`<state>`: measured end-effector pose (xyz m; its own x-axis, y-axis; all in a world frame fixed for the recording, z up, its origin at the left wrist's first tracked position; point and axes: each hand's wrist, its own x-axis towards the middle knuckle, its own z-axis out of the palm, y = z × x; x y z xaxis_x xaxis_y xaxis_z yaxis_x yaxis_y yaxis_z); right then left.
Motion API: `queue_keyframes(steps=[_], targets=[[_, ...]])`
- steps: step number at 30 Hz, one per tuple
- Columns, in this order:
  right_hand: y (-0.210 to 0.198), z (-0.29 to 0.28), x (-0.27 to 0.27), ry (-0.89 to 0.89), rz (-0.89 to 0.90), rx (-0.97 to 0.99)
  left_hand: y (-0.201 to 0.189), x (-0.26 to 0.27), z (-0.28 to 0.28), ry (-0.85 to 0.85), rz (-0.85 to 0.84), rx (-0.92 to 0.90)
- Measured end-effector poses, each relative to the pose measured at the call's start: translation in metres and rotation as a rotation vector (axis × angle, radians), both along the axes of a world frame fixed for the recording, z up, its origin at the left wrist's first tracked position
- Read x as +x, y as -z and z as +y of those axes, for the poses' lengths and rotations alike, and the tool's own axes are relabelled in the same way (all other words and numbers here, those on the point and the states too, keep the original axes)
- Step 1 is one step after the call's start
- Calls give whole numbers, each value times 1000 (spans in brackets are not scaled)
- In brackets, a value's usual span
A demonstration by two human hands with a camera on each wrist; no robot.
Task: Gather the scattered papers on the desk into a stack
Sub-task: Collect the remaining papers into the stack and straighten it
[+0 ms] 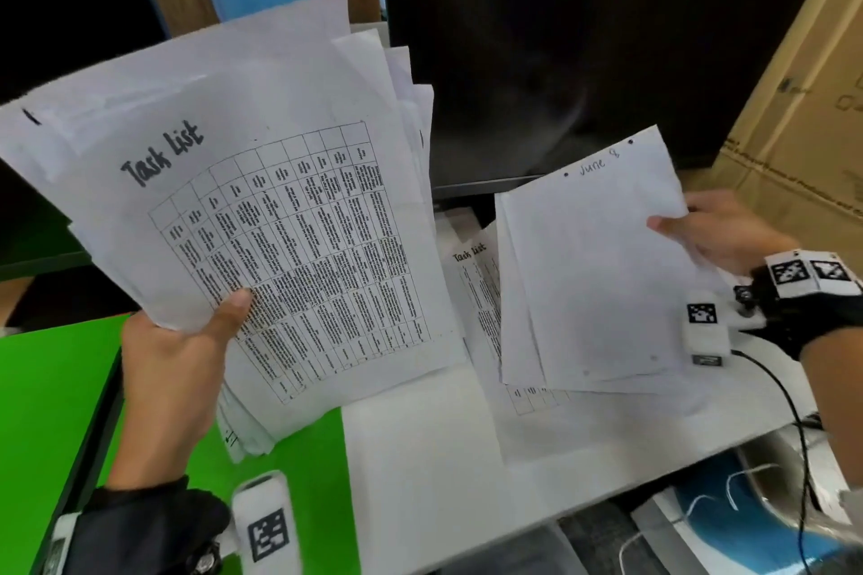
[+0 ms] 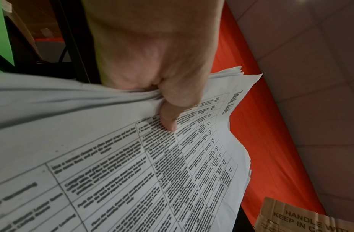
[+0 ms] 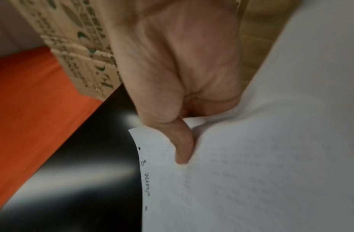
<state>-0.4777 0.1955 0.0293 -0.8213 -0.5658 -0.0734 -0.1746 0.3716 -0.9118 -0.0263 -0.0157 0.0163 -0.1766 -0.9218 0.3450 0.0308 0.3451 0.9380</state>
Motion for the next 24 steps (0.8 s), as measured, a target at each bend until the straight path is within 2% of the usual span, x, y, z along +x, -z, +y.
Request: queue_keyframes(steps=[2,4,6,8,9,10,15,19,22,24], targets=[[-8,9,-12,-81,-190,-51,2,3,-2,-9,5,-9],[-2,7,-19,-164,-243,63,3,3,-2,-14,10,-22],[11,-6,-9,-188,-123,305,3,2,-2,-19,17,-22],[32,-26,6,-152,91,521,3,2,-2,-19,16,-17],[43,-36,12,-150,172,587,3,2,-1,-12,19,-18],[51,-44,24,-165,177,609,3,2,0,-4,26,-21],[81,-73,73,-216,194,648,0,1,3,19,45,-26],[85,-79,79,-134,212,605,0,1,4,24,51,-41],[62,-68,75,-113,203,479,1,3,1,21,48,-27],[34,-53,75,-116,284,361,4,4,-3,0,52,-7]])
